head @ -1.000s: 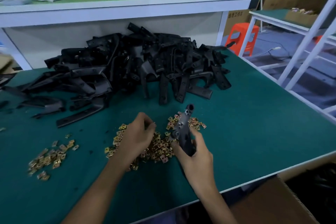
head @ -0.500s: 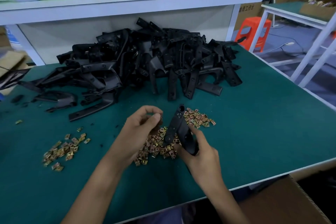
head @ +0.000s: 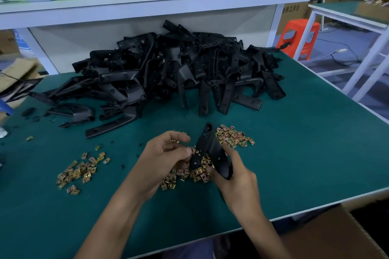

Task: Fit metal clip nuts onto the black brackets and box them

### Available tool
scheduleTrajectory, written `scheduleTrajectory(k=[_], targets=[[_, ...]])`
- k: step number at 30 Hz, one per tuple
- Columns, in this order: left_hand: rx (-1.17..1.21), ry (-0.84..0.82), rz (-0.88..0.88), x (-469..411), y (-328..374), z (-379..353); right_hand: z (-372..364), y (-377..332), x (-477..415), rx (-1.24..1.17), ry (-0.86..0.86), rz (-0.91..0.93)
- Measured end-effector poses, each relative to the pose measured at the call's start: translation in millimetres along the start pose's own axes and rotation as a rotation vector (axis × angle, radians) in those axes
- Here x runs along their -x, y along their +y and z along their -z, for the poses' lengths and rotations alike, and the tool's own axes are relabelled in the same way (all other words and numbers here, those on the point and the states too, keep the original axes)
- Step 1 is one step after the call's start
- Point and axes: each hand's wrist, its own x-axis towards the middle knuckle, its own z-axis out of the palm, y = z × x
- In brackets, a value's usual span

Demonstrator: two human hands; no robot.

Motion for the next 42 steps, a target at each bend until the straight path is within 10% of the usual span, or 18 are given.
scheduleTrajectory(k=[36, 42], targets=[[-0.236, -0.063, 0.037, -31.9, 1.5, 1.9, 0.0, -1.5, -1.4, -0.036, 0.028, -0.051], [-1.129, -0.001, -0.274, -53.7, -45.1, -8.0, 2.3, 1.4, -2.7, -0.207, 0.085, -0.09]])
